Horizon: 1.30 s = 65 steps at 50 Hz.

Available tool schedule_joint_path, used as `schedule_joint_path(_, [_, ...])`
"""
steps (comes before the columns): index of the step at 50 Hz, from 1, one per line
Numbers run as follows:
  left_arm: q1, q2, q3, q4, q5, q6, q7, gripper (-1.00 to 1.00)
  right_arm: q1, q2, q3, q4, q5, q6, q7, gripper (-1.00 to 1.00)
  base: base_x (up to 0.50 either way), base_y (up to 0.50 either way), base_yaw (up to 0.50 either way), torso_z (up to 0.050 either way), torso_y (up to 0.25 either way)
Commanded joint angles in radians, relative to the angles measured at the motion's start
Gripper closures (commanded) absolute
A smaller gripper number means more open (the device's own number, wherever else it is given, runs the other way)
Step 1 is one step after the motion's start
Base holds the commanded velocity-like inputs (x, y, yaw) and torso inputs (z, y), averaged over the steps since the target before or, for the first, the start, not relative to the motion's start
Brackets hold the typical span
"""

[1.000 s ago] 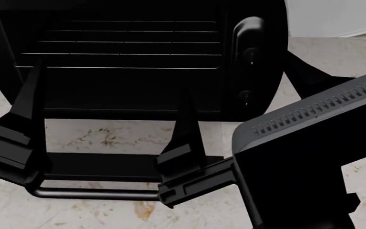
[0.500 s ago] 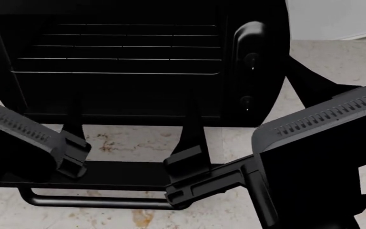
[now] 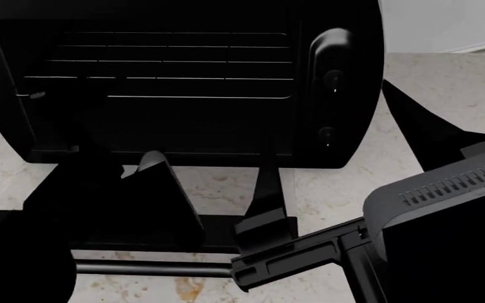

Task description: Fully slide the toaster oven rack0 out.

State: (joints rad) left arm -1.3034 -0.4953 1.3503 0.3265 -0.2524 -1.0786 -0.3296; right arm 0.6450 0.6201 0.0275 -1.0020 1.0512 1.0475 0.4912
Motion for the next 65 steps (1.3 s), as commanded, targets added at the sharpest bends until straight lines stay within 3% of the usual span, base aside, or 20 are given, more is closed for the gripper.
schedule_joint_path(1, [-0.067,0.066,0.163,-0.266,0.097,0.111,0.068,-1.0,-0.019,0.016,0.005,-0.003,0.013,-0.029,0.007,-1.0,0.0,0.0,0.0,0.0,0.0])
schedule_joint_path(7, [-0.065,0.103,0.181,-0.383,0.111,0.17,0.083,-1.0,-0.017,0.027,0.015,-0.015,0.047,-0.031,0.03,-1.0,0.0,0.0,0.0,0.0,0.0])
schedule_joint_path(24, [-0.052,0.326,0.205,-1.002,0.145,0.489,0.132,-1.0,-0.034,0.079,0.035,-0.027,0.114,-0.062,0.073,-1.0,0.0,0.0,0.0,0.0,0.0])
schedule_joint_path(31, [-0.025,0.493,0.22,-1.433,0.16,0.723,0.174,-1.0,-0.026,0.099,0.037,-0.028,0.145,-0.074,0.098,-1.0,0.0,0.0,0.0,0.0,0.0])
schedule_joint_path(48, [0.002,0.495,0.215,-1.474,0.195,0.689,0.231,-1.0,0.02,0.131,0.017,-0.033,0.232,-0.097,0.171,-1.0,0.0,0.0,0.0,0.0,0.0])
schedule_joint_path(49, [0.003,0.495,0.216,-1.476,0.202,0.693,0.213,1.0,0.016,0.133,0.015,-0.033,0.23,-0.1,0.17,-1.0,0.0,0.0,0.0,0.0,0.0])
schedule_joint_path(58, [-0.033,0.494,0.181,-1.527,0.184,0.749,0.1,1.0,-0.034,0.158,0.029,-0.04,0.211,-0.152,0.154,-1.0,0.0,0.0,0.0,0.0,0.0])
schedule_joint_path(59, [-0.03,0.456,0.178,-1.46,0.189,0.709,0.065,1.0,-0.044,0.169,0.036,-0.042,0.211,-0.168,0.155,-1.0,0.0,0.0,0.0,0.0,0.0])
schedule_joint_path(62, [-0.036,0.273,0.181,-1.015,0.196,0.424,0.023,1.0,-0.042,0.182,0.028,-0.04,0.213,-0.193,0.161,-1.0,0.0,0.0,0.0,0.0,0.0])
schedule_joint_path(65, [-0.035,0.185,0.19,-0.733,0.204,0.262,0.007,1.0,-0.037,0.187,0.016,-0.038,0.214,-0.205,0.164,-1.0,0.0,0.0,0.01,0.0,0.0])
